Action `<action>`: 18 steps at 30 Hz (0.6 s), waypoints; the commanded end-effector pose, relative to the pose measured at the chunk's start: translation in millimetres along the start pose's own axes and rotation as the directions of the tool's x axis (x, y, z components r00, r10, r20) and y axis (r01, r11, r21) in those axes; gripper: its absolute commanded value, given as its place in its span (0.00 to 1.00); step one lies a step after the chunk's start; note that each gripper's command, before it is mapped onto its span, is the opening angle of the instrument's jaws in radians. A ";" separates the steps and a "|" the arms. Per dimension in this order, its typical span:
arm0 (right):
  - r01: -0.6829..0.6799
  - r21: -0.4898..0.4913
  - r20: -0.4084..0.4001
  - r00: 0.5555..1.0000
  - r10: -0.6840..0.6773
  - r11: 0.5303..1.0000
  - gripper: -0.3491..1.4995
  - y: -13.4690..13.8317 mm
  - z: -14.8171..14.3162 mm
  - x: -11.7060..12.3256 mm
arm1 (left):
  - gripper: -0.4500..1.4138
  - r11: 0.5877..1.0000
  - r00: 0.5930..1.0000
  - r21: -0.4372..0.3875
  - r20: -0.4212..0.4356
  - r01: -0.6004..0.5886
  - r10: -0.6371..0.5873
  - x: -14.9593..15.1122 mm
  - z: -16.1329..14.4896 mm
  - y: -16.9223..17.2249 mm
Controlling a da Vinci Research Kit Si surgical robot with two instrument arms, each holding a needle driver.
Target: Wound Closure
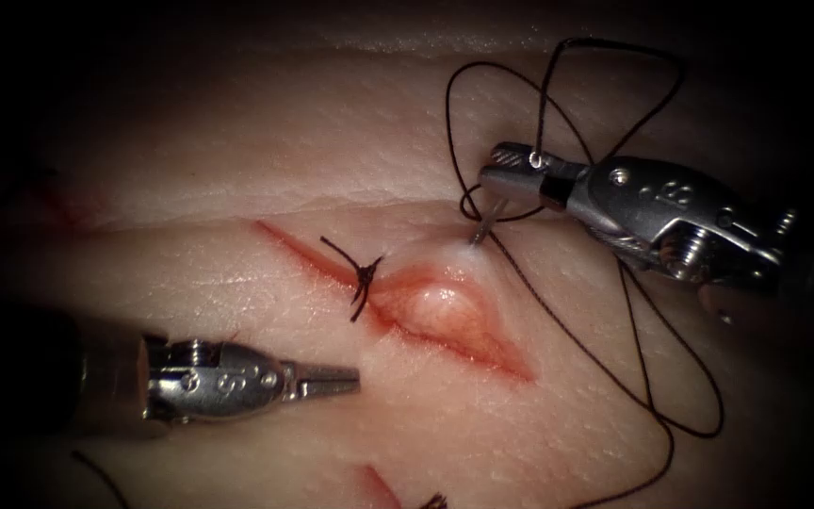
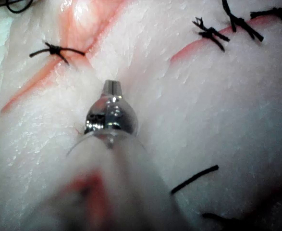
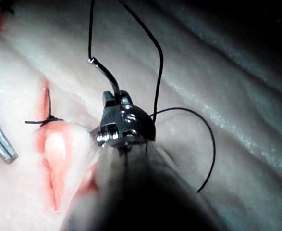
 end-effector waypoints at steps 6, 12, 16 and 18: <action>-0.046 0.010 -0.016 0.999 0.046 0.999 0.00 1.1 1.0 0.6 | 0.23 1.000 1.000 -0.002 -0.002 -0.001 0.001 0.0 0.8 0.1; 0.154 -0.028 -0.016 0.988 -0.154 0.988 0.00 1.3 0.6 0.5 | 0.23 1.000 1.000 -0.002 -0.002 -0.002 0.002 -0.1 0.7 0.1; 0.224 -0.036 -0.009 0.974 -0.225 0.974 0.00 1.3 0.5 0.4 | 0.23 1.000 1.000 -0.003 -0.002 -0.003 0.003 -0.1 0.7 0.2; 0.014 -0.055 0.002 1.000 -0.014 0.998 0.00 1.0 0.5 0.2 | 0.23 1.000 1.000 -0.003 -0.002 -0.003 0.003 -0.1 0.6 0.2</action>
